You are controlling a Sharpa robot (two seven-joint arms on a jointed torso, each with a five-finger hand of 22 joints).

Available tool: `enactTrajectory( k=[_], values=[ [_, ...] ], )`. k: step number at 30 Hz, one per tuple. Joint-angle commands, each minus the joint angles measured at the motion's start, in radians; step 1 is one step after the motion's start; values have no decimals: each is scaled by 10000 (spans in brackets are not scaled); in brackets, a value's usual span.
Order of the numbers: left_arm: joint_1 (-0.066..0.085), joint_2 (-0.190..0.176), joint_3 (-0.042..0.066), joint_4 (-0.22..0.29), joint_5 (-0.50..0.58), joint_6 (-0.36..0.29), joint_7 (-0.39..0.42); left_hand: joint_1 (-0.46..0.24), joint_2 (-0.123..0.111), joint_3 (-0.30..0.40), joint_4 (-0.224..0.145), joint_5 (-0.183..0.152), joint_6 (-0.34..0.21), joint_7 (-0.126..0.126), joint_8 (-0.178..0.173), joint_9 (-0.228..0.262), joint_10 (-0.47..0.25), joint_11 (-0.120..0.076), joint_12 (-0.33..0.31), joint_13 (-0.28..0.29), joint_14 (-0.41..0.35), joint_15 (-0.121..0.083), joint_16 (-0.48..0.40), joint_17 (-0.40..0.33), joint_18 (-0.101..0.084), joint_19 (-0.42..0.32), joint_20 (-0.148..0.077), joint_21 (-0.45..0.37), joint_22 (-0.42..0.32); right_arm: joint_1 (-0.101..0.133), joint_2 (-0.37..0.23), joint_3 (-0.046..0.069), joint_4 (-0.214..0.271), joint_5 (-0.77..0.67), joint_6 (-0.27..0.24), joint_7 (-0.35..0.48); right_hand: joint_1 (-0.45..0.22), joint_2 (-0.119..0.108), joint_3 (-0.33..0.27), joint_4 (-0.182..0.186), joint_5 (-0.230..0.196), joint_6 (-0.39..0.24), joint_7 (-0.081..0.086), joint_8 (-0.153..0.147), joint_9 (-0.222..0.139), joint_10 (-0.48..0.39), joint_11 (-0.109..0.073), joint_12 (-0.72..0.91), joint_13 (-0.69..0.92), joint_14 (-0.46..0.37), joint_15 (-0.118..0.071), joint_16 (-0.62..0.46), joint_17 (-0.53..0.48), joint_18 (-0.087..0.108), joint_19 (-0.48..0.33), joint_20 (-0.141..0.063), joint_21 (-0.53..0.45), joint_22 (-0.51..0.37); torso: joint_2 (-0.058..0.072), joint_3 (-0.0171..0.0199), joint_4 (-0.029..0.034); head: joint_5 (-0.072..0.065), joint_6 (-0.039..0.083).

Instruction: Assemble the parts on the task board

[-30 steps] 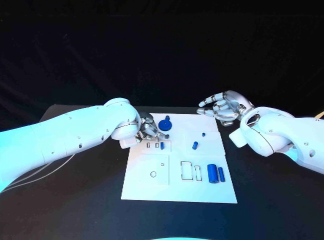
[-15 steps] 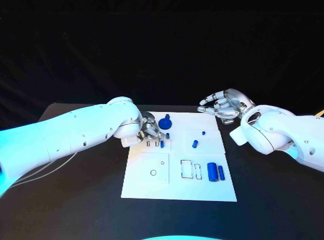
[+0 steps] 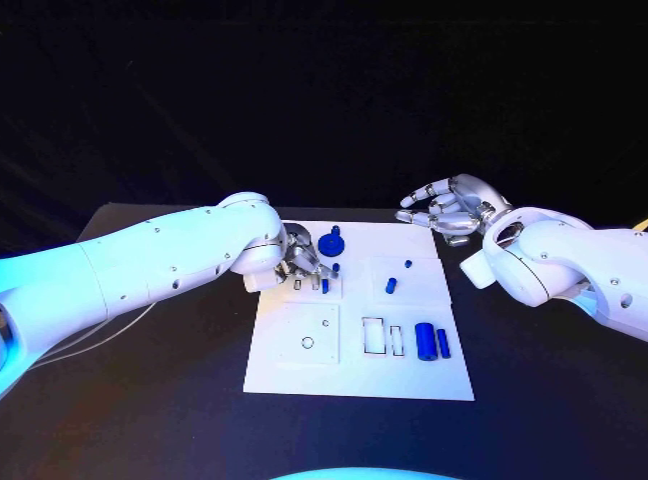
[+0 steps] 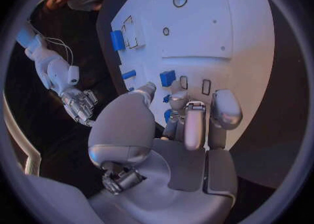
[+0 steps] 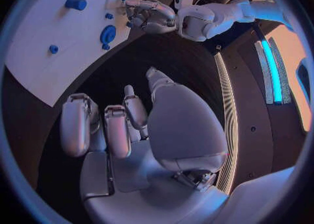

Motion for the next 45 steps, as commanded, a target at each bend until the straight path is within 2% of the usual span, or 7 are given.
enactTrajectory(
  k=[1, 18, 30, 34, 37, 40, 45],
  values=[
    [7, 44, -1, -12, -16, 79, 17, 123, 85, -310, 38, 36, 5, -121, 167, 173, 150, -89, 136, 170, 638, -62, 185, 1747, -369, 224, -58, 239, 215, 2, 0, 4, 5, -29, -4, 4, -205, 32, 38, 105, 188, -55, 5, 207, 128, -220, -17, -73, -57, 589, -10, -95, 1214, 200, -219, -9, -122, 1221, 2, 1, 8, -8, 0],
    [-19, 197, -128, -186, 29, 253, 143, 547, 187, -60, 17, 42, -40, -128, 145, 235, 121, -97, 144, 169, 639, -67, 187, 1758, -373, 213, -59, 271, 260, 2, 21, 4, -21, -45, 21, -15, -199, 52, 50, 96, 204, -63, 3, 227, 134, -219, -20, -72, -55, 586, -12, -101, 1209, 202, -223, -11, -135, 1216, 1, -5, 4, -41, -69],
    [-24, 202, -148, -198, 177, 337, 283, 1194, 235, 631, -24, 34, -35, -168, 76, 297, 116, -133, 157, 191, 649, -94, 200, 1797, -379, 202, -79, 312, 328, 1, 65, 4, -62, -51, 66, -38, -194, 67, 61, 89, 218, -70, 1, 248, 140, -204, -22, -59, -40, 584, -14, -106, 1205, 202, -223, -13, -139, 1215, 0, -2, 10, -50, -104],
    [-24, 192, -150, -211, 342, 324, 340, 1558, 246, 1287, -95, 32, -21, -196, 15, 320, 120, -170, 140, 186, 652, -125, 201, 1808, -380, 193, -109, 325, 349, 1, 75, 3, -77, -51, 78, -46, -192, 71, 64, 87, 222, -71, 0, 253, 141, -211, -23, -66, -48, 583, -15, -109, 1201, 203, -226, -14, -146, 1211, -2, -3, 9, -42, -111],
    [-24, 172, -150, -218, 553, 269, 396, 1883, 74, 2782, -408, 23, -54, -205, -29, 405, 145, -198, 85, 169, 671, -172, 219, 1854, -381, 190, -148, 342, 384, 0, 85, 3, -94, -51, 91, -53, -192, 71, 64, 87, 222, -71, 0, 253, 141, -211, -23, -66, -48, 583, -15, -109, 1201, 203, -226, -14, -146, 1211, -1, -4, 7, -50, -117],
    [-24, 143, -150, -219, 736, 191, 443, 1572, -351, 4918, -1170, 33, -150, -175, 162, 736, 269, -177, 44, 177, 700, -137, 248, 1923, -385, 181, -137, 349, 406, 0, 97, 3, -114, -52, 102, -58, -186, 76, 70, 83, 235, -74, 0, 260, 143, -214, -24, -70, -53, 583, -16, -109, 1203, 206, -233, -15, -162, 1203, -2, -3, 3, -53, -117],
    [-24, 80, -142, -207, 1032, 7, 498, 1119, -470, 5603, -1551, 37, -165, -191, 293, 952, 352, -182, 66, 218, 720, -142, 269, 1967, -391, 199, -124, 366, 450, -2, 122, 2, -158, -53, 121, -64, -184, 78, 72, 81, 245, -77, -1, 266, 145, -215, -24, -71, -55, 581, -17, -115, 1194, 205, -229, -15, -156, 1207, -1, 1, 5, -52, -125]
  ],
)
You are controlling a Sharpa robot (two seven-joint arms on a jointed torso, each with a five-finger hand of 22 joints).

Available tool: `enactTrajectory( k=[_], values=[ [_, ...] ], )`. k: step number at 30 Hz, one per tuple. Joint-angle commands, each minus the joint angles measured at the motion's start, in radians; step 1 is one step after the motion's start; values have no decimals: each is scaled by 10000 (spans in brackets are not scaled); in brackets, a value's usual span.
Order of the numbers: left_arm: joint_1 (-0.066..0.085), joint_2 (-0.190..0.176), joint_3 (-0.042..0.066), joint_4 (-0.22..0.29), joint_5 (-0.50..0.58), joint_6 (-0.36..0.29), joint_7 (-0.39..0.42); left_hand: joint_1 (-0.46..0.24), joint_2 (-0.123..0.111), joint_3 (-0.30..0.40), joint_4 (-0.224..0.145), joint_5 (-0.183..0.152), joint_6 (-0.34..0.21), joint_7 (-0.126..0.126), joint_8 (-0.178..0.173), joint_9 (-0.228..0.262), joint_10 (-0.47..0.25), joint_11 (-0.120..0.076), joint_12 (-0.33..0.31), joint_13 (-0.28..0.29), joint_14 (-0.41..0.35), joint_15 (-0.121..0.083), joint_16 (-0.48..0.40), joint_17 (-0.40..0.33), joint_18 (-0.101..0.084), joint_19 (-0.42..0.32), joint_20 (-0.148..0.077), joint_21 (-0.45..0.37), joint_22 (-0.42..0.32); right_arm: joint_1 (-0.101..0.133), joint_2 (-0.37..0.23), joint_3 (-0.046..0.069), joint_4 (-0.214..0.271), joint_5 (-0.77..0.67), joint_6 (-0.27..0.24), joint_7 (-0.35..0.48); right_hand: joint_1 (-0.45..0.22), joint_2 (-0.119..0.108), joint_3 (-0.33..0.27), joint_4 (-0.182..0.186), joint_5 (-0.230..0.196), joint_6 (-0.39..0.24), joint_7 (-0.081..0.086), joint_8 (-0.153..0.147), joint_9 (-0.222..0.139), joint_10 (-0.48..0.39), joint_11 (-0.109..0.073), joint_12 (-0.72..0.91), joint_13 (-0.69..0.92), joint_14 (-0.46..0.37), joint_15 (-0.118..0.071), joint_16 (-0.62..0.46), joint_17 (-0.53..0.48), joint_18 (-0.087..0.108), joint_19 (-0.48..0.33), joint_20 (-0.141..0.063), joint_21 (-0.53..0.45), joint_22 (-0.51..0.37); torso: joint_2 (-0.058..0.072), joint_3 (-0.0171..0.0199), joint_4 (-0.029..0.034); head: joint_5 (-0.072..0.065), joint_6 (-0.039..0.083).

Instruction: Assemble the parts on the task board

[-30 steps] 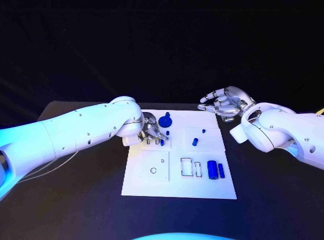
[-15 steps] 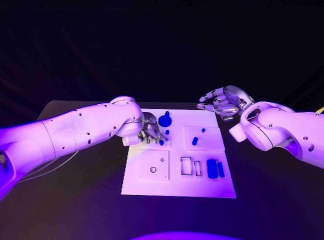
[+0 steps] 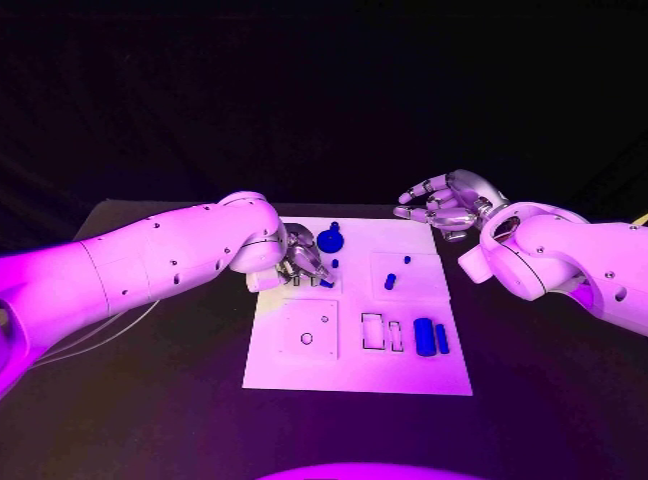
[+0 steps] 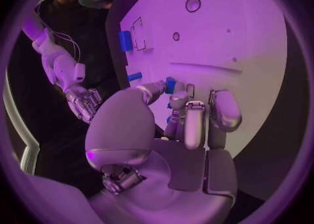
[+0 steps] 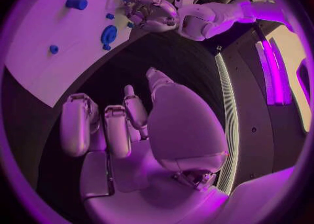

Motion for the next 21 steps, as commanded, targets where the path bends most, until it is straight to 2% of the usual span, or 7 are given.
enactTrajectory(
  k=[1, 11, 14, 18, 19, 21],
  values=[
    [0, -45, 18, 27, 215, -142, 55, -1, 100, 1783, -488, 324, 43, -216, 651, 916, 372, -177, 74, 219, 824, -37, 270, 1972, -392, 117, -34, 254, 187, -3, 27, 4, -34, -19, 52, 2, -184, 78, 72, 81, 129, -59, -17, 264, 142, -201, -9, -71, -52, 581, -17, -114, 1194, 203, -229, -15, -155, 1207, -1, 3, -3, 0, -15],
    [4, -400, 94, 240, 436, -471, 28, -287, 46, 2078, -695, 335, 108, -254, 760, 1060, 520, -212, 167, 346, 884, -65, 348, 2104, -420, 214, -44, 319, 348, -8, 21, 2, -93, -19, 83, -14, -182, 81, 77, 79, 153, -64, -18, 275, 145, -203, -10, -74, -55, 578, -18, -121, 1184, 210, -242, -16, -186, 1192, -3, 10, 17, 7, -44],
    [6, -485, 100, 303, 176, -576, 13, -482, -57, 2509, -984, 405, 166, -299, 848, 1189, 686, -268, 254, 463, 965, -110, 456, 2284, -456, 343, -84, 406, 546, -8, 9, 2, -110, -19, 77, -13, -182, 81, 77, 79, 153, -64, -18, 275, 145, -203, -10, -74, -55, 578, -18, -121, 1184, 210, -242, -16, -186, 1192, 4, 13, 20, 18, -39],
    [6, -548, 100, 364, -267, -761, -10, -912, -226, 2997, -1261, 832, 290, -368, 1015, 1399, 828, -336, 250, 398, 1054, -182, 583, 2499, -482, 446, -136, 465, 692, -8, -10, 1, -133, -19, 62, -3, -186, 79, 76, 81, 163, -67, -18, 282, 147, -225, -10, -96, -81, 574, -19, -131, 1168, 214, -252, -17, -208, 1181, 0, 9, 22, 47, -64],
    [6, -555, 100, 374, -393, -819, -15, -1072, -277, 3106, -1340, 1145, 342, -400, 1078, 1480, 900, -370, 259, 393, 1080, -210, 622, 2567, -505, 523, -161, 511, 812, -8, -14, 1, -138, -19, 57, 0, -186, 79, 76, 81, 163, -67, -18, 282, 147, -225, -10, -96, -81, 574, -19, -131, 1168, 214, -252, -17, -208, 1181, -2, 12, 34, 54, -71],
    [6, -562, 98, 391, -662, -906, -21, -1187, -313, 3159, -1397, 1308, 380, -429, 1115, 1537, 968, -395, 276, 405, 1088, -235, 633, 2586, -526, 593, -181, 553, 922, -8, -21, 1, -147, -19, 47, 6, -186, 79, 76, 81, 163, -67, -18, 282, 147, -225, -10, -96, -81, 574, -19, -131, 1168, 214, -252, -17, -208, 1181, 1, 10, 24, 77, -78]
  ],
)
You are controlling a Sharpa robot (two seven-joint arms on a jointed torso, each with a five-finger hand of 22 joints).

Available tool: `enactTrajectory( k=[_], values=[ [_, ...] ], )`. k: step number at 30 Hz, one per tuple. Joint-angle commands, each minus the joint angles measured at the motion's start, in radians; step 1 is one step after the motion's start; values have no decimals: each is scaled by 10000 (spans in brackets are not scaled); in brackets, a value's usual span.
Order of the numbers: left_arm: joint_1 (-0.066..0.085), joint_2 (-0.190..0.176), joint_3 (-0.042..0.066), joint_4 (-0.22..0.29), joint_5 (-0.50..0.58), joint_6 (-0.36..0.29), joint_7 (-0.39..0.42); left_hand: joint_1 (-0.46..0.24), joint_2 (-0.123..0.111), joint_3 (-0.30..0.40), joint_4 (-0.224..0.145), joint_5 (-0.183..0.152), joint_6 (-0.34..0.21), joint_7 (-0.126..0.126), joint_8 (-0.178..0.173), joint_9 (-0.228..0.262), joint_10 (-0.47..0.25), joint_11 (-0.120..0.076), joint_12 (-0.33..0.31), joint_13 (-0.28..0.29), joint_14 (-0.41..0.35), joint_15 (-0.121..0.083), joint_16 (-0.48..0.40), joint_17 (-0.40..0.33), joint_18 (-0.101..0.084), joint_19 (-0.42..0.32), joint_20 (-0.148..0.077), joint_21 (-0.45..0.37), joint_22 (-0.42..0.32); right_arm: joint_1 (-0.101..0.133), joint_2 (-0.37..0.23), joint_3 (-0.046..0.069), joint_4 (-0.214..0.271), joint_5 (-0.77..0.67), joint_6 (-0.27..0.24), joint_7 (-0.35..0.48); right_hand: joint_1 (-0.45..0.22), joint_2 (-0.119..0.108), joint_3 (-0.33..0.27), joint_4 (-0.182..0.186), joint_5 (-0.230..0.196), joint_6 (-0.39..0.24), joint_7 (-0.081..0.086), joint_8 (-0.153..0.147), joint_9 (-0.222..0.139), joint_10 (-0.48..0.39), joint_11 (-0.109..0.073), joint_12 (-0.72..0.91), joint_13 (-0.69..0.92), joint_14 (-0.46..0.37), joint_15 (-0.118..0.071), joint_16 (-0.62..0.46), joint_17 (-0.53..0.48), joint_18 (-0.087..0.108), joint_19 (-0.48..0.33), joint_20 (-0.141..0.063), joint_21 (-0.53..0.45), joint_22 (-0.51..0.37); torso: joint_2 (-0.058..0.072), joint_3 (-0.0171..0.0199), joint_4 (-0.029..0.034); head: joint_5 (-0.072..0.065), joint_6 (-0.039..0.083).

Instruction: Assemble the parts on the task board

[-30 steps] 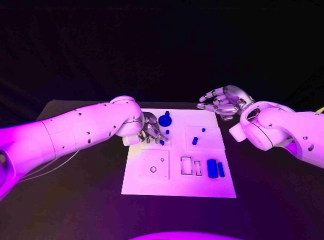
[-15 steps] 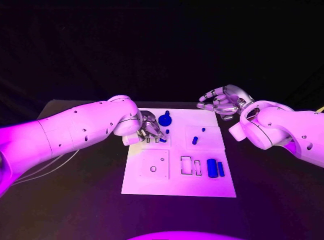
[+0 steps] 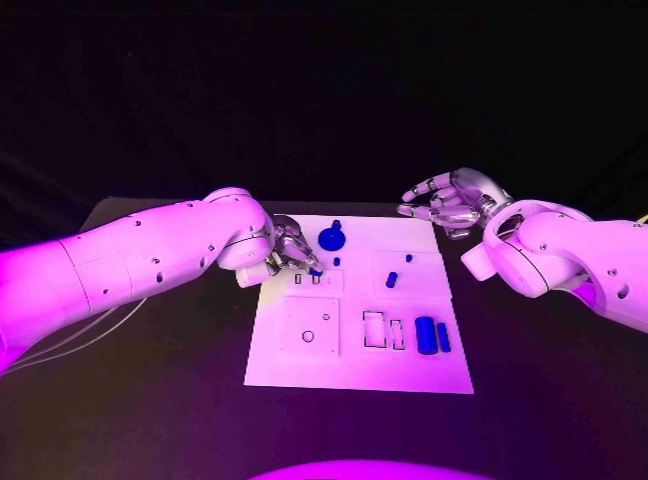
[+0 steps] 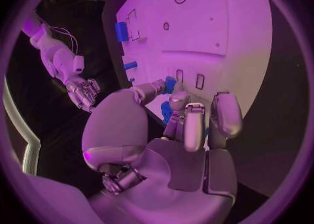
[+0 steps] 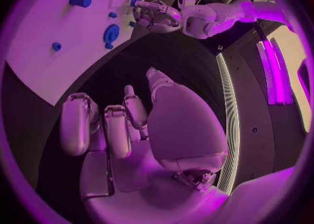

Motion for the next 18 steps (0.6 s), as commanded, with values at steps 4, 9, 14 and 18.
enactTrajectory(
  k=[4, 9, 14, 18],
  values=[
    [3, -1, 0, 87, -696, -170, -48, -41, 97, 1691, -392, 1147, 388, -410, 937, 1219, 886, -307, 298, 139, 1039, -206, 211, 2595, -98, 529, -43, 266, 440, -2, -17, 3, -23, -18, -2, 35, -188, 77, 75, 81, 170, -69, -18, 286, 136, -235, -9, -109, -77, 569, -19, -142, 1149, 220, -263, -17, -110, 1167, 9, -2, -5, 41, -42],
    [0, 42, -58, 102, -1008, -161, -140, -174, 121, 1691, -410, 1184, 520, -476, 997, 1284, 1016, -365, 335, 149, 1032, -252, 196, 2570, -140, 662, -77, 350, 658, -2, -25, 3, -30, -39, -12, 40, -188, 77, 75, 81, 170, -69, -18, 286, 136, -235, -9, -109, -77, 569, -19, -142, 1149, 220, -263, -17, -110, 1167, 3, -3, -26, 57, -57],
    [-4, 104, -95, 108, -1091, -67, -196, -289, 139, 1681, -421, 1190, 660, -537, 1071, 1346, 1237, -414, 518, 467, 1031, -292, 190, 2561, -157, 721, -109, 385, 748, -2, -28, 3, -28, -63, -12, 39, -188, 77, 75, 81, 170, -69, -18, 286, 136, -235, -9, -109, -77, 569, -19, -142, 1149, 220, -263, -17, -110, 1167, 12, -9, -36, 54, -81],
    [-8, 146, -119, 128, -1113, 48, -223, -333, 143, 1670, -421, 1186, 709, -558, 1098, 1368, 1282, -432, 553, 525, 1029, -305, 187, 2556, -164, 743, -121, 398, 784, -2, -27, 3, -28, -75, -7, 38, -193, 70, 73, 81, 186, -75, -19, 298, 140, -245, -10, -119, -88, 566, -20, -149, 1141, 225, -273, -18, -135, 1155, 8, -9, -32, 60, -99]
  ],
)
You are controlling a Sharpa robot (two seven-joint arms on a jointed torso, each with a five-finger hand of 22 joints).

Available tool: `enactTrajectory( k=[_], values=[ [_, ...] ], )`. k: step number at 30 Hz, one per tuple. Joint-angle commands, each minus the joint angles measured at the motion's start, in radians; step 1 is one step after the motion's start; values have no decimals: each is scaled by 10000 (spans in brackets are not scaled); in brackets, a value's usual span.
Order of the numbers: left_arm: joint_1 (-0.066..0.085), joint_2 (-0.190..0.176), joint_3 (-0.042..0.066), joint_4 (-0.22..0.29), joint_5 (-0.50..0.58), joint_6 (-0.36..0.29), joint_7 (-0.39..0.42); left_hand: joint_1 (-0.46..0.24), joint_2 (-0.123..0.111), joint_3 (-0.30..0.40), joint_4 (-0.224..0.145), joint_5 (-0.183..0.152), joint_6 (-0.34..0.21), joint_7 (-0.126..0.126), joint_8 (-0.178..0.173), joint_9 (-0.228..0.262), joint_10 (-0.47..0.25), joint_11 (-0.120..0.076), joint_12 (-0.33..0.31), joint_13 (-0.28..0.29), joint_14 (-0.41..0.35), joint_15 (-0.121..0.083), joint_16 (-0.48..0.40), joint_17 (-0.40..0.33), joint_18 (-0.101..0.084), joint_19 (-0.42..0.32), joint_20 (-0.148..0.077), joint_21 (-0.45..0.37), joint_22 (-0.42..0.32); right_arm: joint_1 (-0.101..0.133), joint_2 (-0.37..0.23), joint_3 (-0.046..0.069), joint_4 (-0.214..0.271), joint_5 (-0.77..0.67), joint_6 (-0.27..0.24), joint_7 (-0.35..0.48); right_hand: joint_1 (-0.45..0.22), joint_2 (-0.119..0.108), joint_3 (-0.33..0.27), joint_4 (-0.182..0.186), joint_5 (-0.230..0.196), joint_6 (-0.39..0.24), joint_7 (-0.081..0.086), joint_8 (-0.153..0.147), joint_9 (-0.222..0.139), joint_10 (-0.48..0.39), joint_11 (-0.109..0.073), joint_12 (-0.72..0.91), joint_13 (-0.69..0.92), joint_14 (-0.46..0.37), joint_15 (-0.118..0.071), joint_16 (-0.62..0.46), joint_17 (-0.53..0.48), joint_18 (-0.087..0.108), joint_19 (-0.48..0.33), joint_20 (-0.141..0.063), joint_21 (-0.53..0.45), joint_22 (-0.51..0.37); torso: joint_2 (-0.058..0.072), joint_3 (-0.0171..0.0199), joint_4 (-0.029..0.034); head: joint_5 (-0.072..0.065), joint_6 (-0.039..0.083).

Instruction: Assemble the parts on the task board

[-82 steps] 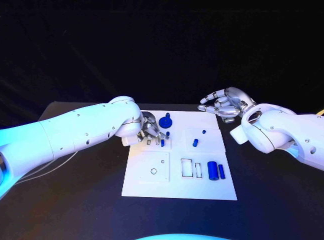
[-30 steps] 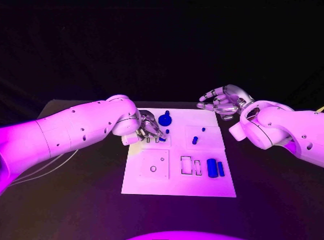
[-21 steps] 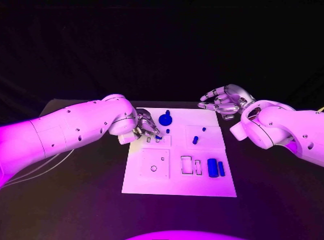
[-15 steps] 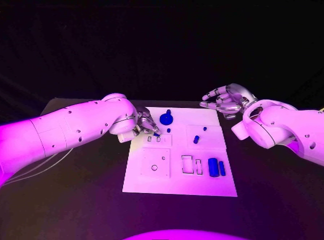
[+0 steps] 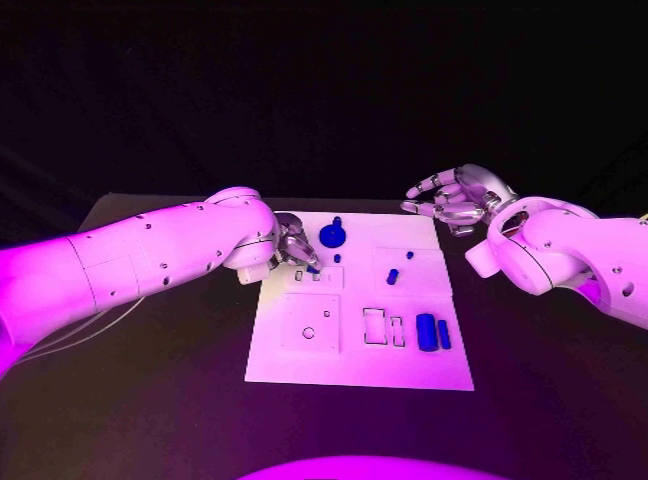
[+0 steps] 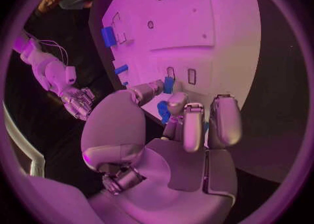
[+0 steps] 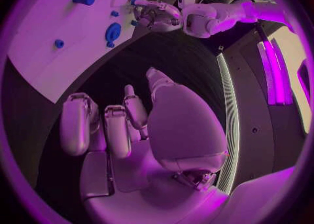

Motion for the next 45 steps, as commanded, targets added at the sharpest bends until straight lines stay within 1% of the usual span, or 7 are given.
enactTrajectory(
  k=[1, 9, 19, 24, 33, 39, 45],
  values=[
    [-5, 49, -11, 52, -26, 137, -25, 81, 216, 1523, -277, 792, 560, -404, 988, 1226, 979, -261, 250, 231, 1034, -136, 189, 2559, -160, 175, -50, 170, 214, -2, -3, 3, 3, -32, 12, 17, -193, 70, 73, 81, 185, -74, -19, 185, 133, -244, -10, -119, -57, 566, -20, -149, 1141, 224, -273, -18, -134, 1155, 1, -3, -2, -1, -25],
    [-9, 72, -35, 101, -36, 284, -87, -69, 272, 1467, -243, 787, 731, -484, 1080, 1306, 1103, -326, 322, 349, 1034, -185, 185, 2553, -177, 228, -92, 199, 297, -2, -3, 3, 3, -40, 21, 15, -193, 70, 73, 81, 185, -74, -19, 185, 133, -244, -10, -119, -57, 566, -20, -149, 1141, 224, -273, -18, -134, 1155, -3, 1, -6, -2, -34],
    [-10, 77, -45, 100, -71, 466, -176, -244, 355, 1379, -203, 774, 936, -580, 1196, 1406, 1270, -405, 431, 538, 1051, -244, 215, 2602, -194, 285, -143, 228, 382, -2, 8, 3, -15, -42, 39, 14, -196, 67, 73, 81, 201, -76, -21, 199, 136, -240, -11, -115, -52, 562, -21, -158, 1127, 223, -273, -19, -137, 1155, 9, 3, 6, 6, -64],
    [-10, 87, -50, 88, -195, 463, -202, -296, 399, 1333, -186, 764, 1006, -612, 1237, 1440, 1317, -431, 458, 588, 1058, -264, 229, 2625, -200, 307, -162, 238, 416, -2, 15, 3, -23, -43, 43, 19, -196, 67, 73, 81, 201, -76, -21, 199, 136, -240, -11, -115, -52, 562, -21, -158, 1127, 223, -273, -19, -137, 1155, 3, -4, -2, 9, -76],
    [-19, 135, -66, 54, -321, 363, -226, -367, 496, 1269, -148, 751, 1107, -659, 1287, 1485, 1380, -471, 485, 630, 1064, -295, 239, 2642, -215, 351, -190, 262, 487, -2, 15, 3, -23, -43, 47, 27, -196, 67, 73, 81, 201, -76, -21, 199, 136, -240, -11, -115, -52, 562, -21, -158, 1127, 223, -273, -19, -137, 1155, 6, -2, -15, 1, -96],
    [-23, 141, -73, 48, -418, 331, -254, -395, 531, 1238, -137, 747, 1150, -679, 1306, 1501, 1428, -488, 523, 696, 1068, -307, 246, 2653, -223, 377, -201, 277, 529, -2, 8, 3, -25, -43, 50, 29, -202, 64, 74, 82, 219, -77, -24, 220, 142, -242, -13, -118, -56, 559, -23, -168, 1115, 226, -279, -21, -153, 1147, 4, 0, -3, -9, -117],
    [-24, 141, -75, 62, -455, 549, -297, -461, 559, 1161, -116, 735, 1221, -709, 1327, 1522, 1480, -511, 549, 741, 1076, -325, 262, 2679, -235, 412, -220, 297, 586, -2, 11, 3, -34, -43, 60, 29, -202, 64, 74, 82, 219, -77, -24, 220, 142, -242, -13, -118, -56, 559, -23, -168, 1115, 226, -279, -21, -153, 1147, 9, -3, 3, -16, -146]
  ],
)
